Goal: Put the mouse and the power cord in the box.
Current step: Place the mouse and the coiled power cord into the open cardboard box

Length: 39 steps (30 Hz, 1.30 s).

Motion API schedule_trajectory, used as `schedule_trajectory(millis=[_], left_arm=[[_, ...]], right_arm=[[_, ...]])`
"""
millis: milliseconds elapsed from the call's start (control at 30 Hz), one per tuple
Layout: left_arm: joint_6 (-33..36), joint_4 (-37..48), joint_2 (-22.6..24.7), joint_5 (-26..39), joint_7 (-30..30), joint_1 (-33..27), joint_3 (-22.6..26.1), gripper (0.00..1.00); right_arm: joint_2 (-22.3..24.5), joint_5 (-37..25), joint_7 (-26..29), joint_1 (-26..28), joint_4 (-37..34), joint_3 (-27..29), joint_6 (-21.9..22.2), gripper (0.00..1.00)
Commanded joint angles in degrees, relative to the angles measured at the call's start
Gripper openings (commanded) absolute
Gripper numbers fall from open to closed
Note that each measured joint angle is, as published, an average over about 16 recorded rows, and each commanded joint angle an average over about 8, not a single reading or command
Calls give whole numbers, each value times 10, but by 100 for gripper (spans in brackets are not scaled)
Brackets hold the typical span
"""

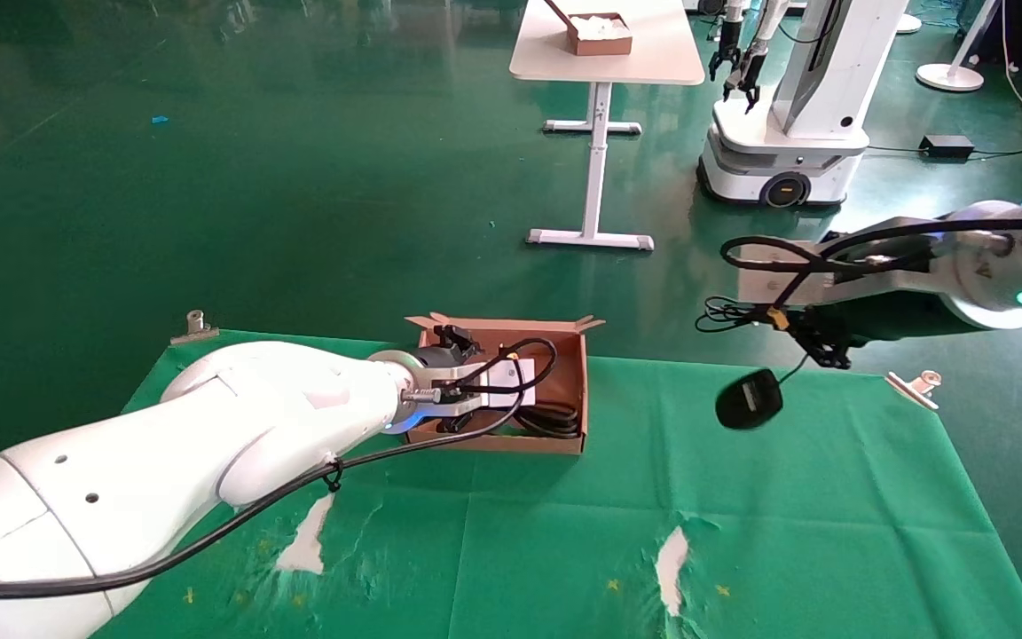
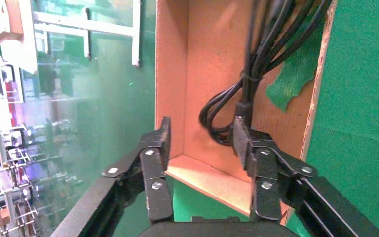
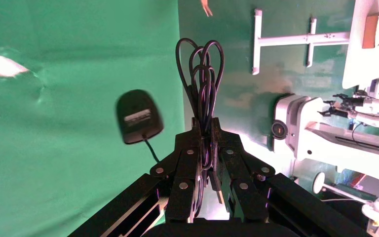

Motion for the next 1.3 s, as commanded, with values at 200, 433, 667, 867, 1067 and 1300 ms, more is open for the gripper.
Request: schedule_trajectory(millis=[200, 433, 667, 867, 1067, 1300], left_arm=[[2, 38, -3, -6, -49, -19, 12, 100], [15, 111, -21, 26, -110, -51, 16, 100], [42, 130, -60, 61, -141, -67, 25, 100], [65, 95, -76, 90, -174, -67, 32, 100], [79, 58, -90, 111, -203, -65, 35, 100], [89, 37, -99, 125, -220, -64, 37, 100]], right_arm=[[-28, -11, -23, 9, 0, -11, 16, 0], [-88, -48, -48, 11, -3, -41, 45, 0], [-182, -81, -43, -9, -31, -65, 107, 0], [-244, -75, -63, -22, -115, -122, 192, 0], [-253, -48, -55, -23, -188, -231, 284, 0], [-257, -36, -28, -25, -235, -299, 349, 74]])
